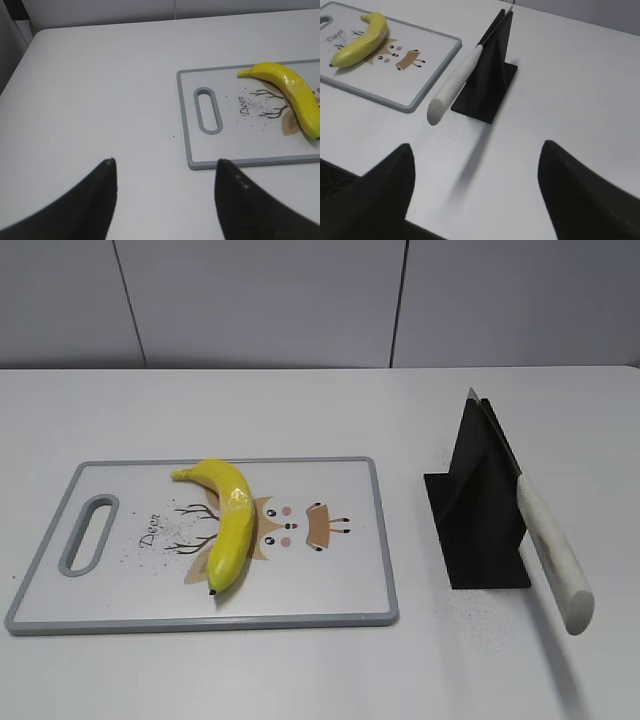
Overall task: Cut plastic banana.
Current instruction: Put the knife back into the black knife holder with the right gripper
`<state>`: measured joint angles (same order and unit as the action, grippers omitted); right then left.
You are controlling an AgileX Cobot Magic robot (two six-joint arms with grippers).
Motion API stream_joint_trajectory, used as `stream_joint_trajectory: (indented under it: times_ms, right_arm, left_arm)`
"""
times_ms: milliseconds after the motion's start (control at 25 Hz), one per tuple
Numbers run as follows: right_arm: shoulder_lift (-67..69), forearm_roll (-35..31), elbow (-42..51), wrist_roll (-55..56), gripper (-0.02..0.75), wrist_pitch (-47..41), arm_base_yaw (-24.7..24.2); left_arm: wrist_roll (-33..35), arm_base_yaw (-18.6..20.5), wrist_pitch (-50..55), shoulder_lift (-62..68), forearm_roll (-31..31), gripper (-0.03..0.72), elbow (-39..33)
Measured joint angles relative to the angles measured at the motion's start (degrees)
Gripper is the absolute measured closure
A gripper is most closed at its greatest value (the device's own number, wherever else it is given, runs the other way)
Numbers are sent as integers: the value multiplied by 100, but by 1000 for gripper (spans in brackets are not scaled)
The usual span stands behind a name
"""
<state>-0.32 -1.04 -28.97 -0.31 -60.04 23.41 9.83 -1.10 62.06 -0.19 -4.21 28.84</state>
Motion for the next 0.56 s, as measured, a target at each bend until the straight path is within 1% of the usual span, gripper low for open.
stream_joint_trajectory:
  times_ms: [120, 320, 440, 560]
  right_arm:
    - [0, 0, 0, 0, 158, 0, -379]
    - [0, 0, 0, -6, 160, 0, -1508]
    - [-1, 0, 0, -6, 160, 0, -2099]
    - [-1, 0, 0, -12, 160, 0, -2264]
  left_arm:
    - [0, 0, 0, 0, 0, 96, -6]
    - [0, 0, 0, 0, -5, 96, -6]
    - [4, 0, 6, 0, -5, 96, -6]
    - [4, 0, 11, 0, -7, 96, -6]
